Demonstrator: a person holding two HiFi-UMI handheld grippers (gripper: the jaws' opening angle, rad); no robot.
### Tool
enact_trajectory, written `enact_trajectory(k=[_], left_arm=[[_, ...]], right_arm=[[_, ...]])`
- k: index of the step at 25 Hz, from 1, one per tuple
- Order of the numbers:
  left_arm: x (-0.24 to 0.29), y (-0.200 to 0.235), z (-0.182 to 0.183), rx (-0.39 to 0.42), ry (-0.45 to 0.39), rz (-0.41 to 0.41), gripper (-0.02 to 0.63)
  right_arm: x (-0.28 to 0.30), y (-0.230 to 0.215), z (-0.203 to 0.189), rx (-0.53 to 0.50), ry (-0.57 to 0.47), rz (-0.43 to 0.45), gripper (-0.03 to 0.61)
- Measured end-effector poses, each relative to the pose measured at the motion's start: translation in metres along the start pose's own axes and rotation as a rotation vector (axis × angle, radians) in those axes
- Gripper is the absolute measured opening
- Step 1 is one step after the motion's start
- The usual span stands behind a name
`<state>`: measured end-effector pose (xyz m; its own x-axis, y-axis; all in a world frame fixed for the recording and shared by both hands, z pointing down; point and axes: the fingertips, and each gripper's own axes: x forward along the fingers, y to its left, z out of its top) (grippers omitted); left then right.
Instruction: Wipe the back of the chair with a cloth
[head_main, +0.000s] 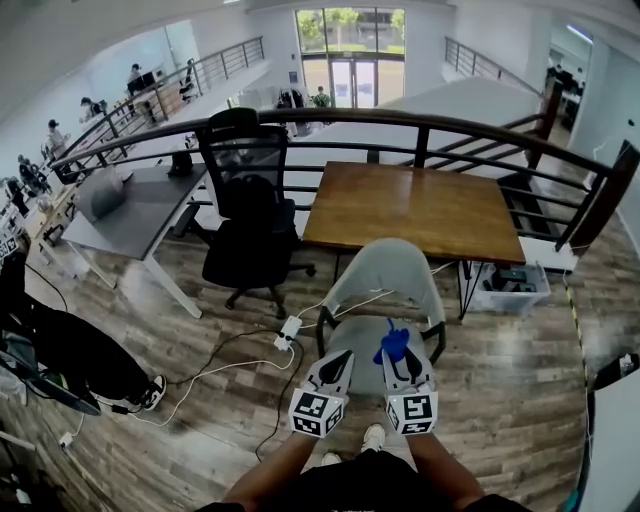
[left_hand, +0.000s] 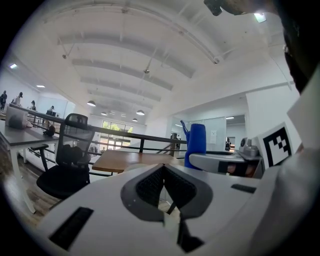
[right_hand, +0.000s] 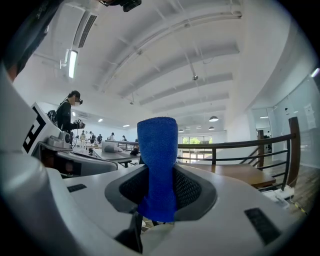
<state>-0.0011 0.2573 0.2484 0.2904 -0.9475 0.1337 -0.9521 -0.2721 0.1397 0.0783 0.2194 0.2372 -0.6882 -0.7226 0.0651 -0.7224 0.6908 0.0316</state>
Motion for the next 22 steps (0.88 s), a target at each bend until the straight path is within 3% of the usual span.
enact_trajectory(k=[22], left_arm=[[0.097,0.035,0.007,0.0,0.017,0.122,0.003]], right_arm=[[0.083,-0.078,-0.008,0.042,-0.012,0.094,0.135]])
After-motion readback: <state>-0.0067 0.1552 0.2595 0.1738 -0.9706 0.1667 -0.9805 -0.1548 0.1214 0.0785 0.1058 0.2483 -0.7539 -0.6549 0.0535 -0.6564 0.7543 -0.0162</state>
